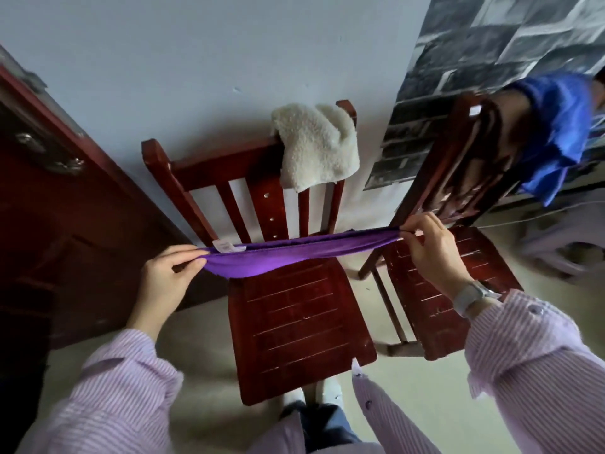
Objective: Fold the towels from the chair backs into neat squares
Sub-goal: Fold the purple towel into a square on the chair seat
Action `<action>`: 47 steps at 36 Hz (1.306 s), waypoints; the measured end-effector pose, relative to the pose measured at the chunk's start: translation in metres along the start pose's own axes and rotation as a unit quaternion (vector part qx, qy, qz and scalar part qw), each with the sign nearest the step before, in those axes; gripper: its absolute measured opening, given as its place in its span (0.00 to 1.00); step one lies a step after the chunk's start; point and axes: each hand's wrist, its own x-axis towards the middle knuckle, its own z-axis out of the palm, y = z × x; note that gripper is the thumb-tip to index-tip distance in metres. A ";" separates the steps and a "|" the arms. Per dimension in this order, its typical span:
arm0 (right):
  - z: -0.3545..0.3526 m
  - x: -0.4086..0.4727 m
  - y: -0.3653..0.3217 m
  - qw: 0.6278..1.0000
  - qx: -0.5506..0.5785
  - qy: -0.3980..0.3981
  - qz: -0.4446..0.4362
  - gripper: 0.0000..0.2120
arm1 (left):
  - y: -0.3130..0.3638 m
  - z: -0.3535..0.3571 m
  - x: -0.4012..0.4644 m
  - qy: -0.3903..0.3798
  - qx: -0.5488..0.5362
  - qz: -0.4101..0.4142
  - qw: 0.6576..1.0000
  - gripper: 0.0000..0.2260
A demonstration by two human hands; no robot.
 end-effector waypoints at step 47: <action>0.060 -0.032 0.035 0.987 -0.063 -0.135 -0.051 0.09 | -0.069 0.043 -0.051 -0.024 0.067 -0.086 0.994 0.05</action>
